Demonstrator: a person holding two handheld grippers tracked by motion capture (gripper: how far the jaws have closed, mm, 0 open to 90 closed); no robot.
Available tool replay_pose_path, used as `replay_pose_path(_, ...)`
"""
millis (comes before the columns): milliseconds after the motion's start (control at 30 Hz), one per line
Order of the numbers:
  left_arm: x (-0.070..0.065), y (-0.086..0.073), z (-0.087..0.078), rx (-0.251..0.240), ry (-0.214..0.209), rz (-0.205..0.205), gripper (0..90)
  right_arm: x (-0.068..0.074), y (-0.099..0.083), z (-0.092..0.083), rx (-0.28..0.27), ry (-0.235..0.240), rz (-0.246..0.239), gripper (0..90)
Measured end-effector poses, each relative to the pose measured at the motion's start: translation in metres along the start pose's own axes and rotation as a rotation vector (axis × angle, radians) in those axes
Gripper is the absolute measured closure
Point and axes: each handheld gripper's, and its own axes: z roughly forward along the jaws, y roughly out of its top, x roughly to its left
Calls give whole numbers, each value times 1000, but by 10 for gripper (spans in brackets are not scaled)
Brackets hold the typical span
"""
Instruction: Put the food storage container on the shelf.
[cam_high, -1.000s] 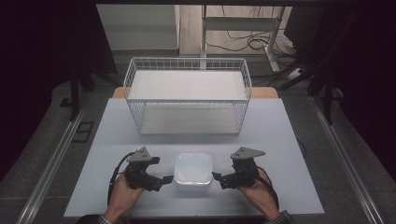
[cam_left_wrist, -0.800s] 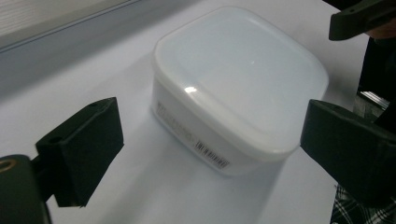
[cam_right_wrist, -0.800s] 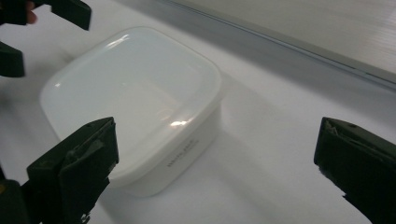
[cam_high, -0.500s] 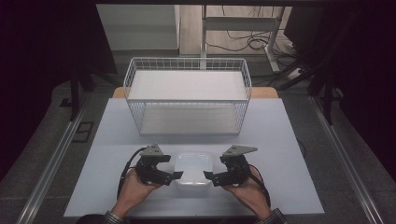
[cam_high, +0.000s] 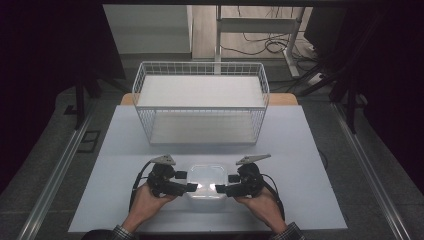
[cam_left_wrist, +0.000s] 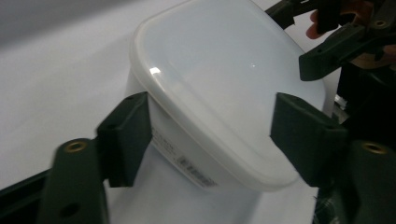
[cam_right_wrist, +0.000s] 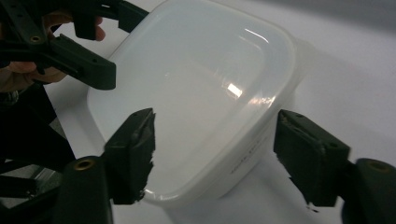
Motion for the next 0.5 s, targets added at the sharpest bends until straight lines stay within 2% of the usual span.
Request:
replay_pose_path(33,0,-1,-5,-2,-5,-21,425,2,0,-5,-1,-14,12,444)
replay_pose_path(100,1,-2,-10,-9,-21,-35,517,3,0,-10,3,-17,24,527)
replay_pose_path(200,0,-3,-14,-25,-28,-46,601,4,-2,-17,-8,-12,45,611)
replay_pose_path(267,-5,-3,-18,-49,-1,-55,641,6,-3,-20,-25,-20,64,653)
replay_pose_path(333,-6,-2,-22,-85,8,-69,696,8,-3,-22,-50,-39,61,705)
replay_pose_path(400,-6,-3,-23,-95,7,-73,768,9,-2,-24,-69,-51,58,740)
replay_pose_path(433,-6,-3,-23,-116,22,-74,798,10,-2,-25,-94,-84,46,780)
replay_pose_path(500,-8,-1,-23,-115,50,-72,797,11,-2,-23,-111,-111,29,781)
